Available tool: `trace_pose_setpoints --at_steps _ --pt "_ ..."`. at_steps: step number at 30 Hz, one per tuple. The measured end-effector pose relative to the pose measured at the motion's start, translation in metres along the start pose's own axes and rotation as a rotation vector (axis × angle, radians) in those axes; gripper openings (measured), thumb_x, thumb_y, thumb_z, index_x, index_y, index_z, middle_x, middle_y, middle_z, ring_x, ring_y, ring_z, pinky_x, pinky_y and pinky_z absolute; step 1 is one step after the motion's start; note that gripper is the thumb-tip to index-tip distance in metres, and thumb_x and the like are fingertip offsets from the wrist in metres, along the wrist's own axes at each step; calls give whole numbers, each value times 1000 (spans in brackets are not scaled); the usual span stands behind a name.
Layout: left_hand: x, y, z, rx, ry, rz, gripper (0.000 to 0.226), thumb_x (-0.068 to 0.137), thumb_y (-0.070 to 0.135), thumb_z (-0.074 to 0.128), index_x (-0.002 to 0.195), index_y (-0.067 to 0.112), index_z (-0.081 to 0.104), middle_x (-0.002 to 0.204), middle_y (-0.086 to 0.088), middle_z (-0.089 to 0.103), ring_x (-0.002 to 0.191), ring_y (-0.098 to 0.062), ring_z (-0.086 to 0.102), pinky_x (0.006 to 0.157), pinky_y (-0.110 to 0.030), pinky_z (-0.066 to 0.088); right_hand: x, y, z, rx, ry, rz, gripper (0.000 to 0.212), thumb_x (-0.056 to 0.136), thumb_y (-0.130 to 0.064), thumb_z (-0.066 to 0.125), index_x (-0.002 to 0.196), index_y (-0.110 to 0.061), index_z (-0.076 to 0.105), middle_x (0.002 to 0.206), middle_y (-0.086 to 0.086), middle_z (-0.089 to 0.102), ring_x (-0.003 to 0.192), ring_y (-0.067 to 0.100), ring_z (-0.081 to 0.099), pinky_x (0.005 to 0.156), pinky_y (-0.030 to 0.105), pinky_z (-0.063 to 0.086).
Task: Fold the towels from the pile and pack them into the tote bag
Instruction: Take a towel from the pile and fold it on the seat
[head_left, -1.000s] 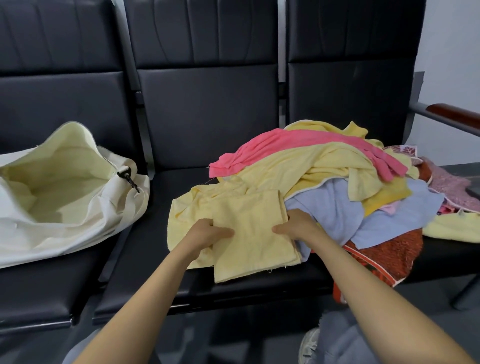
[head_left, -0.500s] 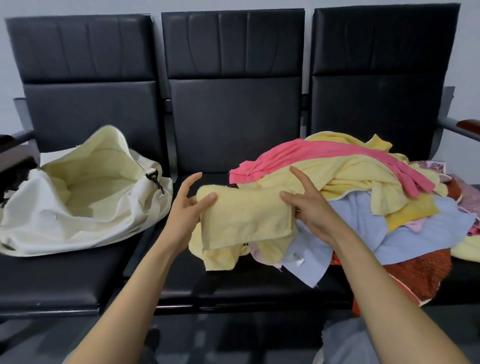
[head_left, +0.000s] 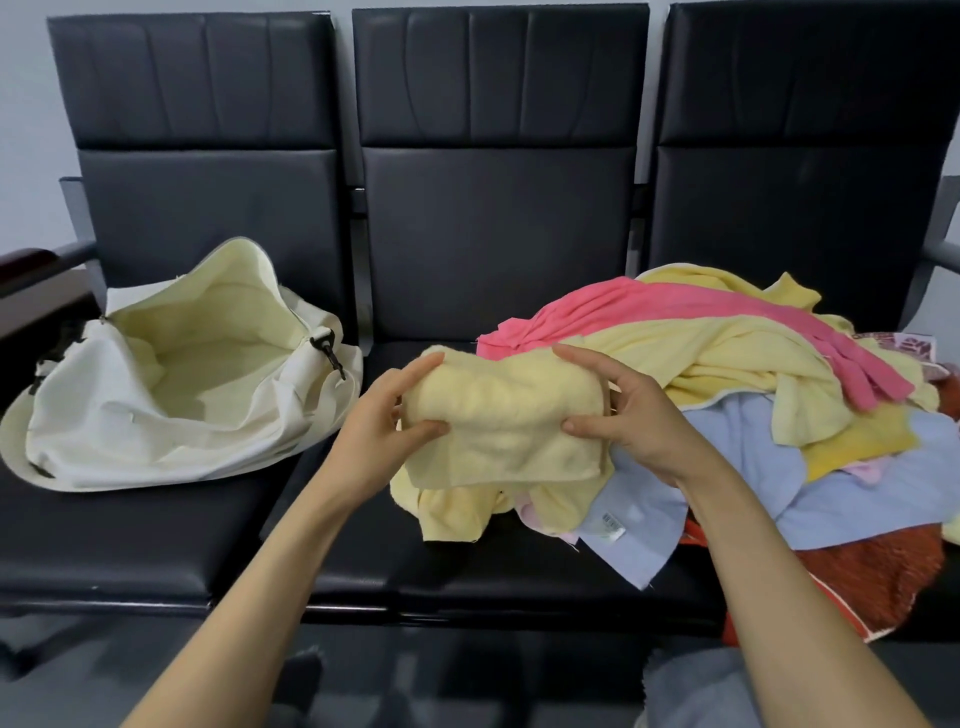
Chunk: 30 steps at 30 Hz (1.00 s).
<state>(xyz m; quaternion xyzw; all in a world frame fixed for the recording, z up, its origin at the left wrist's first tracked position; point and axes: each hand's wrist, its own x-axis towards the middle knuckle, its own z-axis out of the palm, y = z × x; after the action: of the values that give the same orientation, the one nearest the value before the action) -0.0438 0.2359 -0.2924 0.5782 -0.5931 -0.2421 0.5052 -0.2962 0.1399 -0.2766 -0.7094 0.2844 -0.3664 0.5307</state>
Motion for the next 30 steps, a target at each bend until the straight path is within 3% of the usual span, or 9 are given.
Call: trace_pose_setpoints --at_steps 3,6,11,16,19,23,25,28,30 --pt "-3 0 -1 40 50 15 65 81 10 71 133 42 50 119 8 56 113 -9 53 99 -39 46 -1 0 0 -8 -44 30 62 71 8 76 118 -31 65 122 -12 62 114 6 58 96 28 50" --pt "-8 2 -3 10 64 10 62 83 0 66 128 39 53 123 18 57 115 -3 52 100 -35 47 1 2 7 -36 0 22 61 70 6 78 118 -31 65 123 -17 60 117 3 55 99 27 47" --pt "-7 1 -5 -198 -11 -94 70 69 16 77 130 41 51 125 11 57 114 -11 58 93 -31 51 -1 8 19 -61 31 29 61 72 4 77 117 -34 61 120 -22 55 112 3 54 93 22 48" --pt "2 4 -8 -295 -86 -142 80 69 10 78 134 44 48 131 8 55 113 -10 59 95 -35 52 7 18 24 37 -12 178 67 74 8 74 127 -28 55 124 -10 54 108 5 56 85 20 52" --pt "30 26 -10 -123 -130 -140 78 67 19 79 132 50 48 128 17 56 114 -5 57 99 -32 48 12 30 28 268 15 356 65 78 13 66 131 -21 52 125 11 55 112 24 58 93 36 52" --pt "72 69 -3 156 -307 -77 75 74 18 79 135 47 47 129 15 56 108 -2 58 93 -23 49 14 43 34 674 -8 471 54 83 15 46 129 -12 51 121 14 60 111 31 57 90 43 51" --pt "87 89 1 267 -373 -57 75 75 18 76 138 45 44 126 10 56 105 -8 59 92 -27 51 16 45 38 864 9 469 44 82 9 41 120 -9 56 121 16 60 112 32 55 101 46 43" --pt "102 117 1 289 -410 -49 73 77 16 73 138 43 44 122 7 57 101 -13 61 85 -29 55 21 49 43 1088 157 491 12 77 -9 48 83 -10 58 97 15 62 93 32 56 106 49 34" --pt "110 131 -5 155 -427 -83 71 77 12 73 138 39 47 123 4 59 102 -17 64 83 -31 57 22 51 46 1216 222 474 17 77 -27 56 80 -10 58 94 13 65 98 34 58 108 53 33"
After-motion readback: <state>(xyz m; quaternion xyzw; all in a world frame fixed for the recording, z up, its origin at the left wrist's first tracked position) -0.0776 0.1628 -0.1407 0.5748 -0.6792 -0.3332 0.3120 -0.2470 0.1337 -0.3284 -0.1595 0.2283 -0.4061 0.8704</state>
